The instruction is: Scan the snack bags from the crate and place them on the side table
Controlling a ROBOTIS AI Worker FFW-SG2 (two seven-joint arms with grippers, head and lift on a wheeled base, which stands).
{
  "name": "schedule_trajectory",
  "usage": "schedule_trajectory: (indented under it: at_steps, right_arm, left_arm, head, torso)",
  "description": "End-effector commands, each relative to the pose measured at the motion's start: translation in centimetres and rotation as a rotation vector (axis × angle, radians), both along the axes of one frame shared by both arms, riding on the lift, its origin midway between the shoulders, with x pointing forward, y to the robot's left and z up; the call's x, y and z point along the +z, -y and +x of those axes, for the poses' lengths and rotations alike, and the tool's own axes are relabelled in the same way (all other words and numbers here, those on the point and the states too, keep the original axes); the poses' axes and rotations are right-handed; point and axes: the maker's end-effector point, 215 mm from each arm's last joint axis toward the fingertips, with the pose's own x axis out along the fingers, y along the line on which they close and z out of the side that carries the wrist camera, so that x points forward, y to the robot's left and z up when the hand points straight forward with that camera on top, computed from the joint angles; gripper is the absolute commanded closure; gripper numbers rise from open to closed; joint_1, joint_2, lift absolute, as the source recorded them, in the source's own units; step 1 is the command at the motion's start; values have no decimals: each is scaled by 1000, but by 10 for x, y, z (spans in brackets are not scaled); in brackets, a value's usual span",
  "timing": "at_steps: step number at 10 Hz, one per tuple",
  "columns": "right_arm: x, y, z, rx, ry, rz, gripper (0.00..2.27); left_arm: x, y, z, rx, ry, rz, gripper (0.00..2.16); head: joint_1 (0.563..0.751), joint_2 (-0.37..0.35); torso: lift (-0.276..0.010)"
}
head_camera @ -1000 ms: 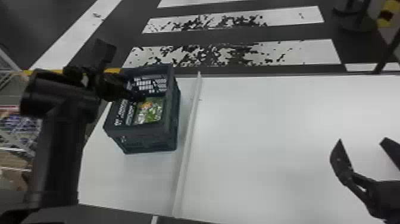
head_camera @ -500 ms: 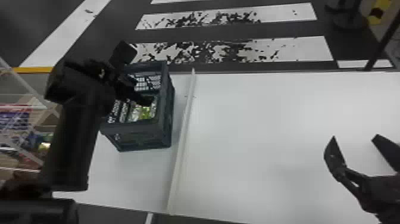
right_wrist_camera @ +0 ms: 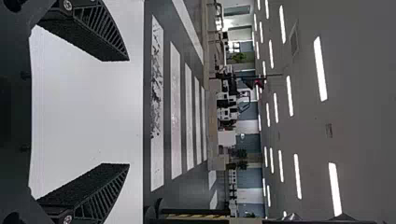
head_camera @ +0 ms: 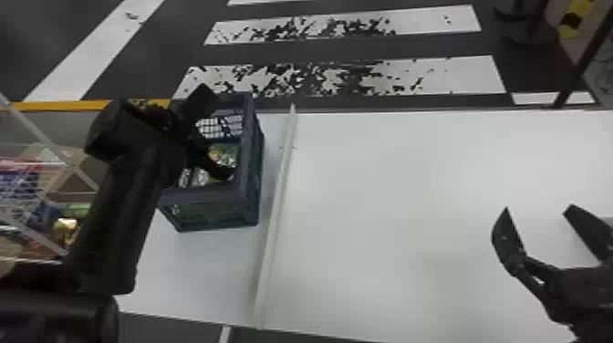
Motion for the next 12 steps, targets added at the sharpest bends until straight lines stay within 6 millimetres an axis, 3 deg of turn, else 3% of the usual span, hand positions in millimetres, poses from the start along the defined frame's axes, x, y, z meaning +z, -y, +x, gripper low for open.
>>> schedule_trajectory:
  at_steps: [1,8,10,12]
  right_arm:
    - [0,0,0,1,0,0,66]
    - [-3,-5,-4,19,-8,8,66]
    - [-4,-5,-5,20,-11,10,66]
    - [-4,-6,-6,23,-11,11,66]
  left_arm:
    - [-17,-6,-8,-10,-36,44,33]
    - [-62,-6,-21,-16,-84,88,-1]
    - [-67,-3,-25,-28,-99,64,353]
    - [-65,1,-25,-28,-95,18,896]
  head:
    - [695,168]
    - [695,187]
    - [695,187]
    - [695,183]
  torso:
    - [-94]
    - [-94]
    - [-94]
    - [-94]
